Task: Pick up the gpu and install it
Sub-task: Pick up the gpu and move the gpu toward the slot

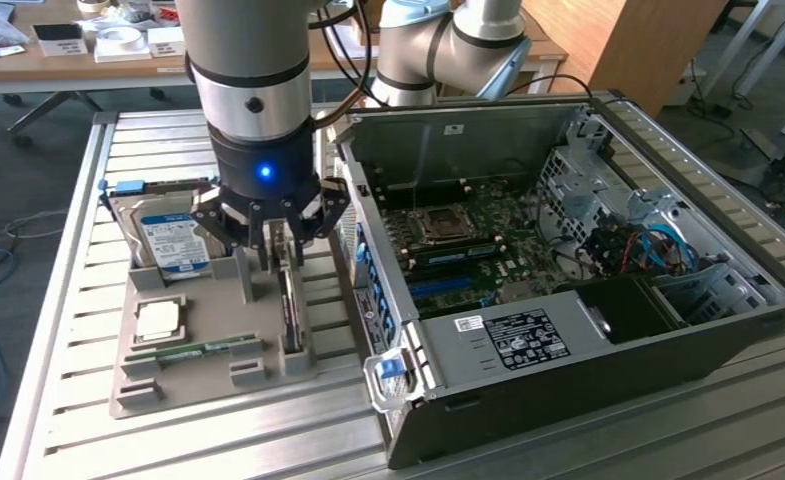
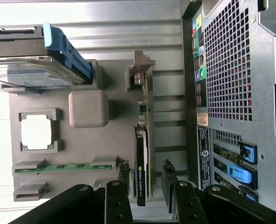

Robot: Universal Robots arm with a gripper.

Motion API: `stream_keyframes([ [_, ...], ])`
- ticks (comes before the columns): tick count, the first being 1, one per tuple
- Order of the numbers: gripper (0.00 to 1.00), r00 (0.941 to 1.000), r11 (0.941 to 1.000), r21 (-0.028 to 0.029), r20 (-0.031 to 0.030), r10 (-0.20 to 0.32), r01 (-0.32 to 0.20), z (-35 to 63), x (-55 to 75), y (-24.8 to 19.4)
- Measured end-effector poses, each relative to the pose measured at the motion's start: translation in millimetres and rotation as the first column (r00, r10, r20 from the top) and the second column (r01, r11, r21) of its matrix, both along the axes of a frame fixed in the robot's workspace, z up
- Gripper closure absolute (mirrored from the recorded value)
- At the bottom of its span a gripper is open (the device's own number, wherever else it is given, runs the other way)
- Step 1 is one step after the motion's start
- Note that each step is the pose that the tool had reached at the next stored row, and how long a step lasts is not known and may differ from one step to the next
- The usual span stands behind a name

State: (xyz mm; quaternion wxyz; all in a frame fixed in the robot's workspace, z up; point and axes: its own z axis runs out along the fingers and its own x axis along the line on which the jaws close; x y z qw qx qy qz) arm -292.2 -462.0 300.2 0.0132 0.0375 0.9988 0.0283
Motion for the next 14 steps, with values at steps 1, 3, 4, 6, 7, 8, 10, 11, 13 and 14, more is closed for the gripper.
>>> stream_keyframes([
  [1, 0.58, 1.0000, 1.0000, 0.0001, 0.0000, 0.000, 0.000, -0.1, 0.0, 0.0],
  [3, 0.58, 1.0000, 1.0000, 0.0002, 0.0000, 0.000, 0.000, -0.2, 0.0, 0.0],
  [4, 0.58, 1.0000, 1.0000, 0.0003, 0.0001, 0.000, 0.000, -0.3, 0.0, 0.0],
  [6, 0.58, 1.0000, 1.0000, 0.0004, 0.0001, 0.000, 0.000, -0.6, 0.0, 0.0],
  [7, 0.58, 1.0000, 1.0000, 0.0009, 0.0004, 0.000, 0.000, -1.2, 0.0, 0.0],
  [8, 0.58, 1.0000, 1.0000, 0.0013, 0.0004, 0.000, 0.000, -1.8, 0.0, 0.0],
  [10, 0.58, 1.0000, 1.0000, 0.0018, 0.0002, 0.000, 0.000, -3.4, 0.0, 0.0],
  [11, 0.58, 1.0000, 1.0000, 0.0020, 0.0002, 0.000, 0.000, -4.1, 0.0, 0.0],
  [13, 0.58, 1.0000, 1.0000, 0.0021, -0.0001, 0.000, 0.000, -4.9, 0.0, 0.0],
  [14, 0.58, 1.0000, 1.0000, 0.0022, -0.0002, 0.000, 0.000, -5.0, 0.0, 0.0],
])
